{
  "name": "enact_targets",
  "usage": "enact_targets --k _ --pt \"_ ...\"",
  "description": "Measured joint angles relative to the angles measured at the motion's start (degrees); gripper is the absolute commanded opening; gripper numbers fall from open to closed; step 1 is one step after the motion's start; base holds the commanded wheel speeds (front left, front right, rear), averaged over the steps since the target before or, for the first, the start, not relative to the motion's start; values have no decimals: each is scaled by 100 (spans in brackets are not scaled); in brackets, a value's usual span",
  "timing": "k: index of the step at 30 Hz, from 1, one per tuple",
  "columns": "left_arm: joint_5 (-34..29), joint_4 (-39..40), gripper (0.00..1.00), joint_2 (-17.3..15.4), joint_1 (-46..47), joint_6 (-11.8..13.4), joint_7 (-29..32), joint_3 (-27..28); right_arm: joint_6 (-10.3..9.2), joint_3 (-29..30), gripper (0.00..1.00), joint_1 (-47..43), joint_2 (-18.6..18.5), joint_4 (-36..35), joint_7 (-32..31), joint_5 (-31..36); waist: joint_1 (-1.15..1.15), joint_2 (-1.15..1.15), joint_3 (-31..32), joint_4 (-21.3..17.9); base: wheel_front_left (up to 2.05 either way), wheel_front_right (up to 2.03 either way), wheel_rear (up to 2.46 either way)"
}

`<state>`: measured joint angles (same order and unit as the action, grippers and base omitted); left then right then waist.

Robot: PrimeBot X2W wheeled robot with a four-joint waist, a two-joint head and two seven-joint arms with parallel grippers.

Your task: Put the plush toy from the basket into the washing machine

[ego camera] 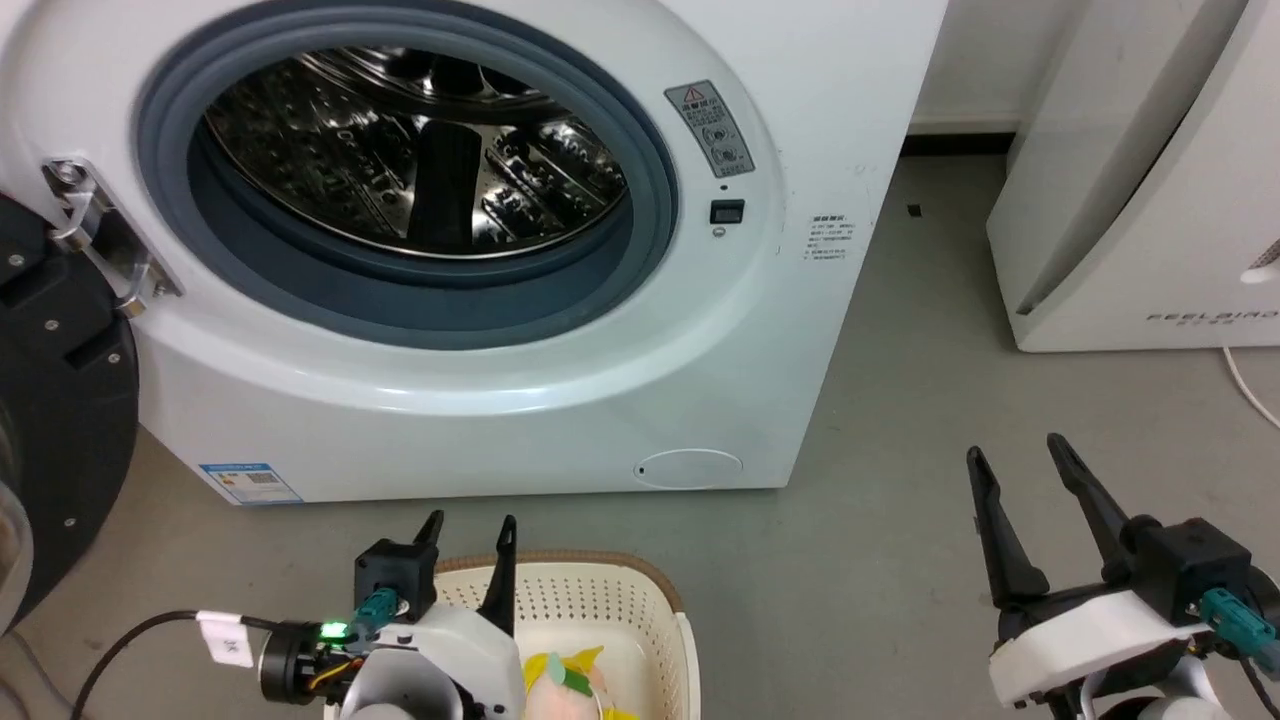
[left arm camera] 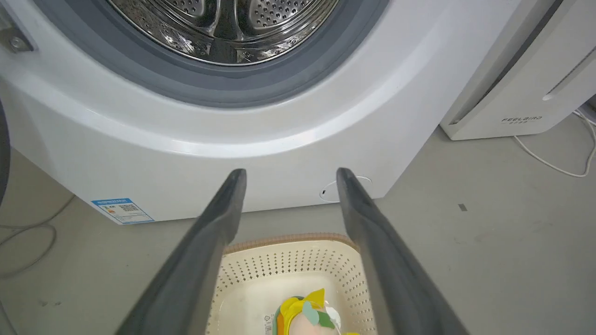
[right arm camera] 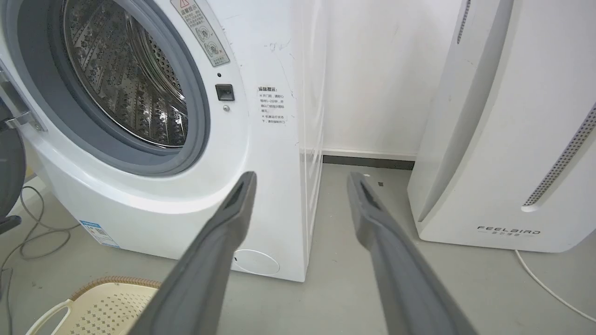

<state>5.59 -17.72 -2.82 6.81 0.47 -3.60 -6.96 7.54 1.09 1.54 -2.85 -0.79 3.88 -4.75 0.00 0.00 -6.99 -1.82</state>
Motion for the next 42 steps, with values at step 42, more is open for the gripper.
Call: enact_targets --k 42 --pt "1074 -2687 100 -162 1479 -12 851 -1276 0 96 100 859 0 -296 488 -442 0 0 -1929 -307 0 0 0"
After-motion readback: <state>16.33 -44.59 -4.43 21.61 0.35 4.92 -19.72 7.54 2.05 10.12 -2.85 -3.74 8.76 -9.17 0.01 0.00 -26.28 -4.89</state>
